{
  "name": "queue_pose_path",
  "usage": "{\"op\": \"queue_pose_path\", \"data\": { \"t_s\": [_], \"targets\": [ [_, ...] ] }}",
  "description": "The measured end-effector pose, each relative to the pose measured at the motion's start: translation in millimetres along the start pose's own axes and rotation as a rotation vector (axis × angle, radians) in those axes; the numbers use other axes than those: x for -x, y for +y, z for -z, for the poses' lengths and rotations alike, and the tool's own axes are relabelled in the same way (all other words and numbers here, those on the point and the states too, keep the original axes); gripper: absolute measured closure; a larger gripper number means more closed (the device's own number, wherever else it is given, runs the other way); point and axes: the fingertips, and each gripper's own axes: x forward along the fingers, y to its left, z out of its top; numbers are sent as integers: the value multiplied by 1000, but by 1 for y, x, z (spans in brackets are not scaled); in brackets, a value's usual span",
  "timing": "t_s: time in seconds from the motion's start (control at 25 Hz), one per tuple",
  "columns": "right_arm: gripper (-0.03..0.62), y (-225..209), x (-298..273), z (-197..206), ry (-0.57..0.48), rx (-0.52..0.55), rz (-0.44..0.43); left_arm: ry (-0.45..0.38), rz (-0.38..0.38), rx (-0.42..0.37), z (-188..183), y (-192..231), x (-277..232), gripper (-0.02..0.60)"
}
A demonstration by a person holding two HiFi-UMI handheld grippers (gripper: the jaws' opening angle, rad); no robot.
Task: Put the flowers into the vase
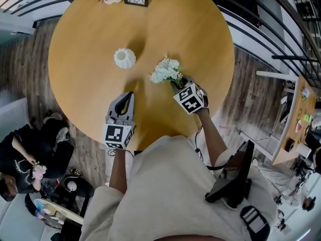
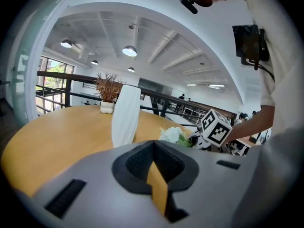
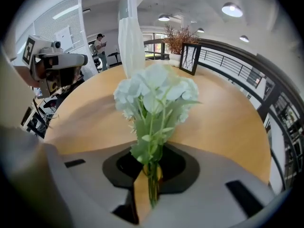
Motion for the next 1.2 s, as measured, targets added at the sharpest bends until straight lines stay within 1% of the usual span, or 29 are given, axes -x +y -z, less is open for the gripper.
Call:
{"op": "queue_pose_path", "data": {
  "t_s": [0.16,0.28,0.36,0.4,0.52,0.6,0.72,0.8,0.92,1.04,1.2],
  "targets": [
    [519,-2,6,-3,-28,-12,20,-4,9,-6,-3,-4,-3,575],
    [520,-7,18,-23,-114,-27,43,-13,9,-13,-6,-4,-3,575],
    [520,-13,34,-48,-219,-60,53,-21,7,-16,-7,-3,-2,575],
    [520,-16,44,-64,-288,-79,53,-26,5,-17,-8,-2,-1,575],
    [520,-25,87,-126,-528,-120,34,-38,0,-21,-9,0,0,575],
    [520,-28,118,-170,-667,-107,17,-46,-1,-24,-9,0,-1,575],
    [520,-22,164,-232,-864,-66,-44,-56,1,-34,-10,-2,-4,575],
    [520,-12,192,-270,-991,-37,-108,-61,1,-40,-10,-2,-7,575],
    [520,5,225,-312,-1143,1,-217,-69,-5,-45,-13,-1,-11,575],
    [520,19,244,-338,-1250,15,-325,-75,-24,-40,-15,1,-11,575],
    [520,26,251,-358,-1318,26,-389,-76,-42,-31,-14,0,-8,575]
  ]
}}
